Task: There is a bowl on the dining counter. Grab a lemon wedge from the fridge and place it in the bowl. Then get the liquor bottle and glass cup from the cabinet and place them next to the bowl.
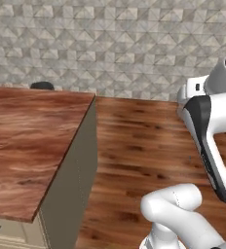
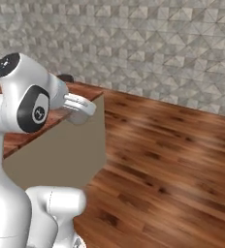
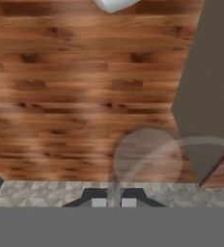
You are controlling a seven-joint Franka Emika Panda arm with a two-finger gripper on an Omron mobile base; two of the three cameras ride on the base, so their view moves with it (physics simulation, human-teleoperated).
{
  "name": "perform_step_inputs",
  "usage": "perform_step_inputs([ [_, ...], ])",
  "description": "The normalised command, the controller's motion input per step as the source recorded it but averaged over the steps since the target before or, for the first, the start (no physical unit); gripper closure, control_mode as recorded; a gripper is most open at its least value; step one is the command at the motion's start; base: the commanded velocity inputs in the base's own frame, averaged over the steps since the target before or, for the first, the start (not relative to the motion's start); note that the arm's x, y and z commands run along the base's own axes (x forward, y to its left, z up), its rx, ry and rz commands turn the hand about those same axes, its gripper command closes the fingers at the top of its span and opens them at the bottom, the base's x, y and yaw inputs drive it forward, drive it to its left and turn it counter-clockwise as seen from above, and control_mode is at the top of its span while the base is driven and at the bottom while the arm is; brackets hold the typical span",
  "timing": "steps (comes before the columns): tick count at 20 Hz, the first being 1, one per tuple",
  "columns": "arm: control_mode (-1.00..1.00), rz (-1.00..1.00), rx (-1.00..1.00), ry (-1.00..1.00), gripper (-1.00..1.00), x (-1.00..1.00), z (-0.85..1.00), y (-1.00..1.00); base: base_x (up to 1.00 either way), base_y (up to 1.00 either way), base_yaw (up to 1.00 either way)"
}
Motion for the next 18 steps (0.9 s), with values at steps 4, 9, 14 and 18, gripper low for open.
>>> perform_step_inputs([
  [4,1.00,0.00,0.00,0.00,1.00,0.00,0.00,0.00,0.92,-0.44,-0.28],
  [9,1.00,0.00,0.00,0.00,1.00,0.00,0.00,0.00,1.00,-0.04,-0.15],
  [14,1.00,0.00,0.00,0.00,1.00,0.00,0.00,0.00,1.00,-0.01,-0.04],
  [18,1.00,0.00,0.00,0.00,1.00,0.00,0.00,0.00,1.00,0.00,0.00],
])
